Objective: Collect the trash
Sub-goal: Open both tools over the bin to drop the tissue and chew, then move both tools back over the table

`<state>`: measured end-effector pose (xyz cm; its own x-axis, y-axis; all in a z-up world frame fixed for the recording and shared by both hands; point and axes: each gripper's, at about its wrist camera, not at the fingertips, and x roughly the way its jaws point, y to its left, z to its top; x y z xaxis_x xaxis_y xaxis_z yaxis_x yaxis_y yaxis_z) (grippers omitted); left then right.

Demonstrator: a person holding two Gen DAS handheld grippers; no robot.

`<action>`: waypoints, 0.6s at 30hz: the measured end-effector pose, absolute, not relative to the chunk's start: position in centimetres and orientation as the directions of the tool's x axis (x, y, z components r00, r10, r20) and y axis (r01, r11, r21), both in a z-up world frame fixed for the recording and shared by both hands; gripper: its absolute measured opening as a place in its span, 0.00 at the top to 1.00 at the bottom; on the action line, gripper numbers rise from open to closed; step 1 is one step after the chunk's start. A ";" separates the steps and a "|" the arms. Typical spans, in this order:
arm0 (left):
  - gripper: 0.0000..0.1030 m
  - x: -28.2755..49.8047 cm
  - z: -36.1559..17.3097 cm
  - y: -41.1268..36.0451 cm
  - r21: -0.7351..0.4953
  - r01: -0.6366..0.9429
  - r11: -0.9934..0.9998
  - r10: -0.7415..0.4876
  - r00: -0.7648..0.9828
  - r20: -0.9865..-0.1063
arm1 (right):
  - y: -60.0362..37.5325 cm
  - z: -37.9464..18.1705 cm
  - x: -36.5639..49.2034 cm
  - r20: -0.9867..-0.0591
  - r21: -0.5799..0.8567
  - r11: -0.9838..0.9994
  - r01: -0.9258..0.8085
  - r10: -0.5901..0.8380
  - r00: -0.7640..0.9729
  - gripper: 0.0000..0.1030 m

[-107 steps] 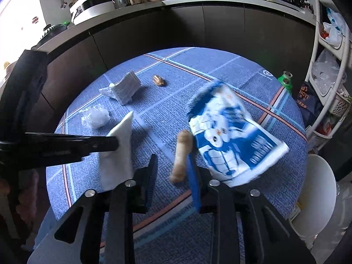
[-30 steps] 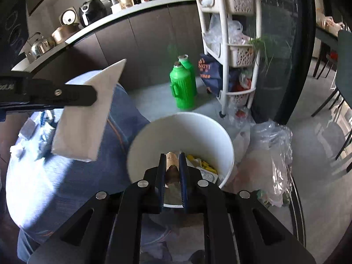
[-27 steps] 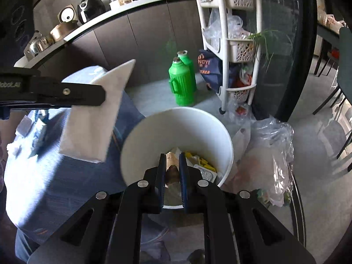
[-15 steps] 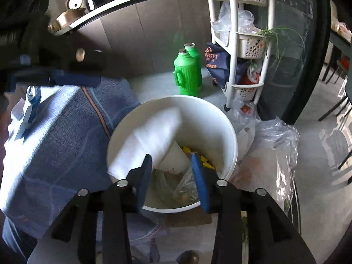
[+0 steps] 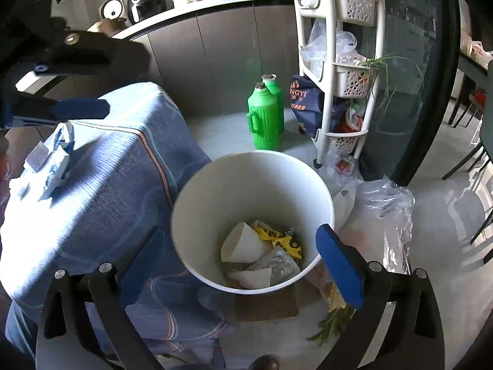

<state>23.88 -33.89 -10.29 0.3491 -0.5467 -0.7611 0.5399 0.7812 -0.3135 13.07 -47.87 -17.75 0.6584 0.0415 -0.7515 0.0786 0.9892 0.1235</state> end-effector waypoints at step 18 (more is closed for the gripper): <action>0.04 18.7 -2.7 -24.2 -0.284 0.445 0.849 -0.499 0.503 -0.706 | -41.9 -9.8 10.2 -0.684 0.055 0.998 0.006 0.033 0.729 0.08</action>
<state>18.68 -24.25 -2.72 0.5028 -0.4993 -0.7056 0.4453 0.8493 -0.2837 10.16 -41.86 -9.78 0.7291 0.0335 -0.6836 0.0055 0.9985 0.0548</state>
